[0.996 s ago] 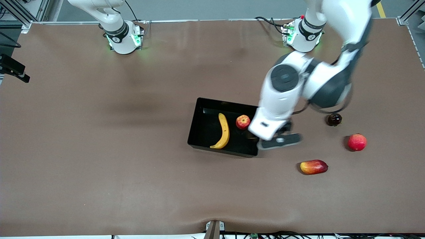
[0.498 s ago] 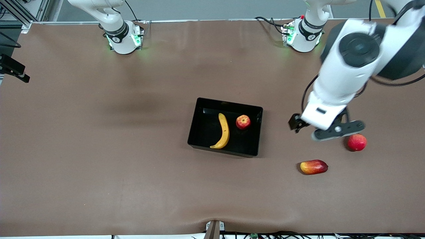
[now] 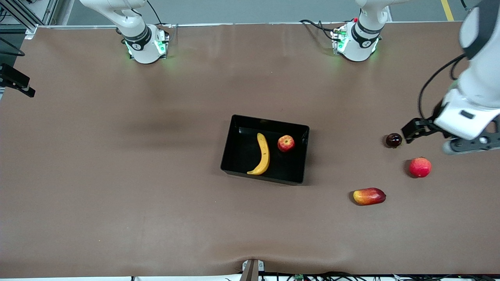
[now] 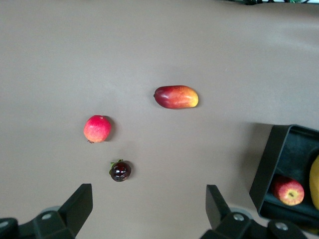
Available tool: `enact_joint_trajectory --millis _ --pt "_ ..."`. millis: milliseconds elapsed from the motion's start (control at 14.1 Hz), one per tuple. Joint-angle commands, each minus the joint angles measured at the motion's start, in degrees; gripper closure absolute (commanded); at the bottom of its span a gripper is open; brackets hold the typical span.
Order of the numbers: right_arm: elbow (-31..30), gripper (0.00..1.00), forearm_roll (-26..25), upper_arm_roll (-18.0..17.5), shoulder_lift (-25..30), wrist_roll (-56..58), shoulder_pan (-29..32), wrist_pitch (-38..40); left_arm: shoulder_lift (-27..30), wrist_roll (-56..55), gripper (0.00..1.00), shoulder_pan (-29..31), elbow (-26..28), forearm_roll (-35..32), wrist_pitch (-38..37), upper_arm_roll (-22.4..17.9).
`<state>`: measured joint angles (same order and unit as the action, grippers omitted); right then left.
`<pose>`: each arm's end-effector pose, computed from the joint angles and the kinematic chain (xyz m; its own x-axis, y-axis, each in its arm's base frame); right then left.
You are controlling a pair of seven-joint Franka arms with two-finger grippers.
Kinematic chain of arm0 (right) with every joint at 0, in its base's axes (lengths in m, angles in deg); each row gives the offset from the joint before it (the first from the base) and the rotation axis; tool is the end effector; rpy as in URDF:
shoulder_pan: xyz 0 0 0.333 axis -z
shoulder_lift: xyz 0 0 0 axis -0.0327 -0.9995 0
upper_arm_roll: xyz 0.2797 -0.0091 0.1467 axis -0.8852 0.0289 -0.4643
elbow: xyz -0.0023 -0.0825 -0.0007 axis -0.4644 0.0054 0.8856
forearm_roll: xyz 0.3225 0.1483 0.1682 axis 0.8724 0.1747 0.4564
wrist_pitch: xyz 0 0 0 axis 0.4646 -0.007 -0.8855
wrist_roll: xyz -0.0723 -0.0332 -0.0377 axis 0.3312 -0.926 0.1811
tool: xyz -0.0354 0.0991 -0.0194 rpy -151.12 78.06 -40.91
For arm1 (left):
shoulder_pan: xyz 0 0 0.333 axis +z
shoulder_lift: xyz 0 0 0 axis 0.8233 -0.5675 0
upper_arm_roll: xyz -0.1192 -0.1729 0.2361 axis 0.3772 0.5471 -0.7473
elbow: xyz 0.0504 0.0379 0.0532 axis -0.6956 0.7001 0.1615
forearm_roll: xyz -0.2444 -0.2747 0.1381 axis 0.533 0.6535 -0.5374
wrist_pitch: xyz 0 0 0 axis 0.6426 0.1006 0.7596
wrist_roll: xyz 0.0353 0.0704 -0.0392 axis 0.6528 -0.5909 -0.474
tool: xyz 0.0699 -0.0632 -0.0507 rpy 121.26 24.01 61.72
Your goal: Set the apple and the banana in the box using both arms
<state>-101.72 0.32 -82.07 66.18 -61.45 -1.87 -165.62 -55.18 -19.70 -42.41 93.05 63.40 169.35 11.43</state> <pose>0.5253 -0.0701 0.6570 0.9994 0.0215 0.0286 0.0218 -0.9997 -0.0085 0.6202 -0.0797 0.6089 0.9935 0.0838 0.0768 0.0905 -0.9920 -0.0880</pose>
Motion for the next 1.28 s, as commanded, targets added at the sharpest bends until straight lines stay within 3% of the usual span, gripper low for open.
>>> enact_joint_trajectory --millis 0,285,1209 --pt "0.17 0.00 -0.58 0.02 0.02 0.46 -0.09 0.11 4.65 2.34 0.00 3.42 4.54 4.50 -0.36 0.34" --pt "0.17 0.00 -0.58 0.02 -0.07 0.46 -0.35 0.11 5.80 2.60 0.00 3.42 6.93 4.69 -0.19 0.34" --pt "0.35 0.00 -0.58 0.02 -0.51 0.46 -0.18 0.11 9.93 4.36 0.00 3.51 6.84 5.83 -3.17 0.08"
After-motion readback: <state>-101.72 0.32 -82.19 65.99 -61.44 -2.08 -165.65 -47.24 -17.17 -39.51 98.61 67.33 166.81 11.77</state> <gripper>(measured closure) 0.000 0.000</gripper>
